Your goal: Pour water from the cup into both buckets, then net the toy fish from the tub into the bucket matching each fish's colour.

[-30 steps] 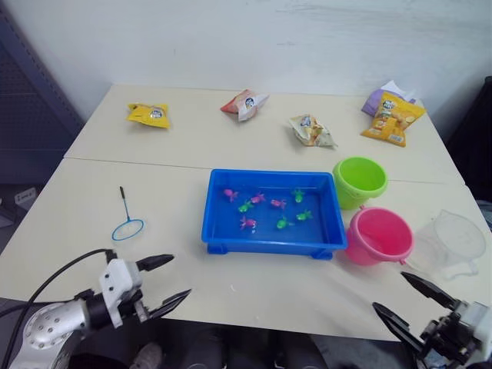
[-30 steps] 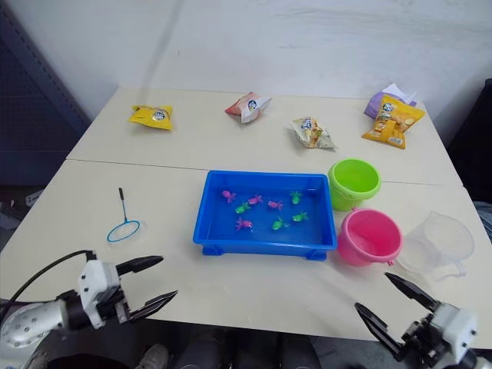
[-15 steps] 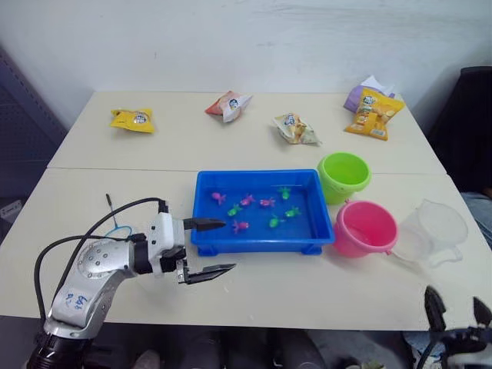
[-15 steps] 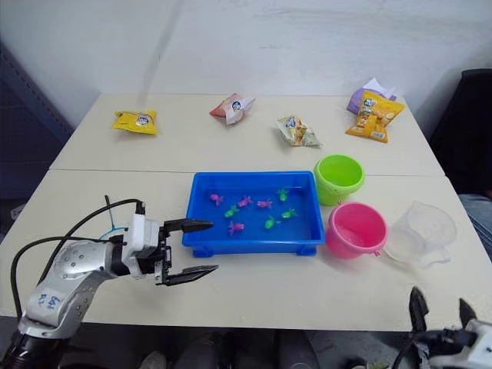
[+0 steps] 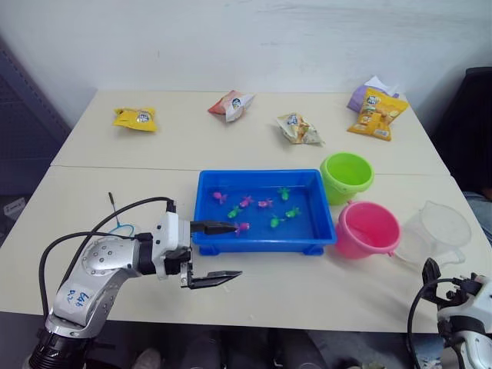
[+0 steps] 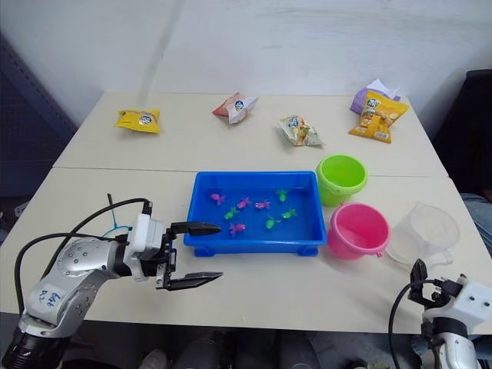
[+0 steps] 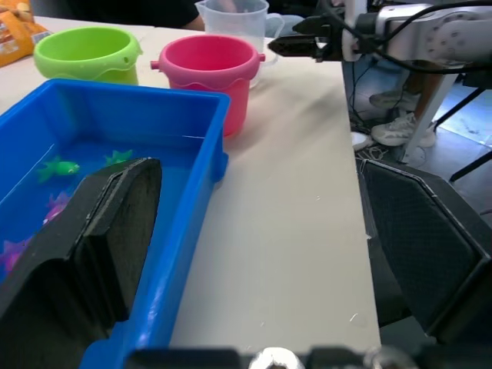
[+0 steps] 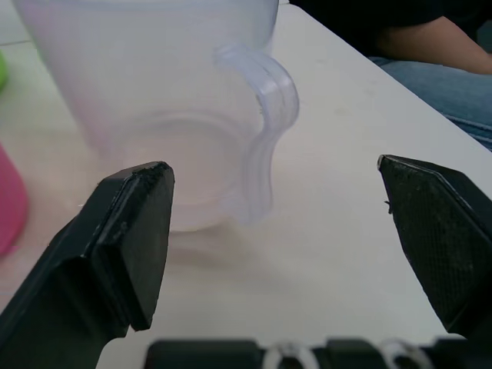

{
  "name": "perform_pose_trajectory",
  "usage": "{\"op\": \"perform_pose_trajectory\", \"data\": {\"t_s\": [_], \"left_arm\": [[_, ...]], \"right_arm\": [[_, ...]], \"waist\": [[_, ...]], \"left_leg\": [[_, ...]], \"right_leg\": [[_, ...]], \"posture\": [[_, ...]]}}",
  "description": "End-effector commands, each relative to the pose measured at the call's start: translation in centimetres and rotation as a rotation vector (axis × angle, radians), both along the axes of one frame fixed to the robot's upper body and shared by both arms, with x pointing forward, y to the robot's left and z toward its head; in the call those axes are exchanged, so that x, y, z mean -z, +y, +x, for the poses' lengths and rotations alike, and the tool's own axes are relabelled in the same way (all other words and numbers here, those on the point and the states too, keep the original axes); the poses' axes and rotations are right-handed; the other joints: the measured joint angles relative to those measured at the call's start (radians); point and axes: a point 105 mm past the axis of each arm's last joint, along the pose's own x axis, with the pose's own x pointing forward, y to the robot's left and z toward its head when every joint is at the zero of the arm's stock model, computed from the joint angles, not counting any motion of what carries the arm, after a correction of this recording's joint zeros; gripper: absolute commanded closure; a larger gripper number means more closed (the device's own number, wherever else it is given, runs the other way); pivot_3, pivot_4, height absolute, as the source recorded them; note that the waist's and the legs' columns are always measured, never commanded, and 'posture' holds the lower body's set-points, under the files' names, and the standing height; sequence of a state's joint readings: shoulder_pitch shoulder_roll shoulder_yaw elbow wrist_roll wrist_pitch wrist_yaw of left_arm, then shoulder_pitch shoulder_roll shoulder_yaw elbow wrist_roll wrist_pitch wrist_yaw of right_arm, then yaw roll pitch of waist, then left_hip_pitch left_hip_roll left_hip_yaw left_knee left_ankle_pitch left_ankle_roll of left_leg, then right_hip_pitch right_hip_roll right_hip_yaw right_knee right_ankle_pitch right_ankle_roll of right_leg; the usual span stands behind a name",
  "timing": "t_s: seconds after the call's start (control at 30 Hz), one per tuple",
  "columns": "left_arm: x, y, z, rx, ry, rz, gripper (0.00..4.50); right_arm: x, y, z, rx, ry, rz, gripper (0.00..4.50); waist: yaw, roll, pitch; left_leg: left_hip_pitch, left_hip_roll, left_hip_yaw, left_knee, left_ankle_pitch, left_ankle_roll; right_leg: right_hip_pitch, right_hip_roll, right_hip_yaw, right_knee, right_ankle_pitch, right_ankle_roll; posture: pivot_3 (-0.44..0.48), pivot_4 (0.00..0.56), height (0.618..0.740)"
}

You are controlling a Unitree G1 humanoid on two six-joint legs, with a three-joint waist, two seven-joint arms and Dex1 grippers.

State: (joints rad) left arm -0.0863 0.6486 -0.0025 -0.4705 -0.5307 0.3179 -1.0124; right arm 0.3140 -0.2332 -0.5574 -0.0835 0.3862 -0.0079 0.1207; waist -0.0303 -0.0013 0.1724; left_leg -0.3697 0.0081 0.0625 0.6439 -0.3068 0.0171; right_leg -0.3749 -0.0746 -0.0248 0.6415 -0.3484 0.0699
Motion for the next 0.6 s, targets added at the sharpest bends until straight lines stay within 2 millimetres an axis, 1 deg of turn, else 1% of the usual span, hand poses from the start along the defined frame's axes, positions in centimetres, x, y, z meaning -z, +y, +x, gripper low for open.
{"op": "perform_pose_trajectory", "data": {"t_s": [0.03, 0.1, 0.3, 0.37, 0.6], "left_arm": [[-0.8, -0.2, -0.5, 0.015, -0.030, -0.014, 0.03], [-0.9, 0.1, -0.5, 0.005, -0.032, -0.008, 0.03], [-0.8, 0.2, -0.4, -0.009, -0.043, 0.001, 0.03], [-0.8, 0.2, -0.3, -0.011, -0.045, 0.000, 0.03], [-0.8, -0.1, -0.1, -0.020, -0.064, -0.002, 0.03]], "right_arm": [[-0.5, -1.7, -0.5, 0.094, 0.010, -0.034, 0.00], [-0.6, -2.2, -0.3, 0.136, -0.006, -0.029, 0.00], [-0.5, -2.6, 0.0, 0.218, -0.038, 0.003, 0.00], [-0.5, -2.7, 0.1, 0.262, -0.076, 0.054, 0.00], [-0.5, -2.7, 1.3, 0.278, -0.094, 0.070, 0.00]], "waist": [[0.001, 0.000, 0.000], [0.001, 0.000, 0.000], [0.001, 0.000, 0.000], [0.001, 0.000, 0.000], [-0.001, 0.000, 0.000]], "left_leg": [[0.000, 0.000, 0.000, 0.000, 0.000, 0.000], [0.000, 0.000, 0.000, 0.000, 0.000, 0.000], [0.000, 0.000, 0.000, 0.000, 0.001, 0.000], [0.000, 0.000, 0.000, 0.000, 0.001, 0.000], [0.000, 0.000, 0.000, 0.000, 0.001, -0.001]], "right_leg": [[0.000, 0.000, 0.000, 0.001, 0.000, 0.000], [0.000, 0.000, 0.000, 0.002, 0.000, 0.000], [0.000, 0.001, 0.000, 0.002, 0.000, 0.000], [0.000, 0.001, 0.000, 0.002, 0.000, 0.000], [0.000, 0.001, 0.000, 0.002, 0.000, 0.001]], "posture": [[0.000, 0.150, 0.738], [0.000, 0.150, 0.738], [0.000, 0.150, 0.738], [0.000, 0.150, 0.738], [0.000, 0.150, 0.738]]}}
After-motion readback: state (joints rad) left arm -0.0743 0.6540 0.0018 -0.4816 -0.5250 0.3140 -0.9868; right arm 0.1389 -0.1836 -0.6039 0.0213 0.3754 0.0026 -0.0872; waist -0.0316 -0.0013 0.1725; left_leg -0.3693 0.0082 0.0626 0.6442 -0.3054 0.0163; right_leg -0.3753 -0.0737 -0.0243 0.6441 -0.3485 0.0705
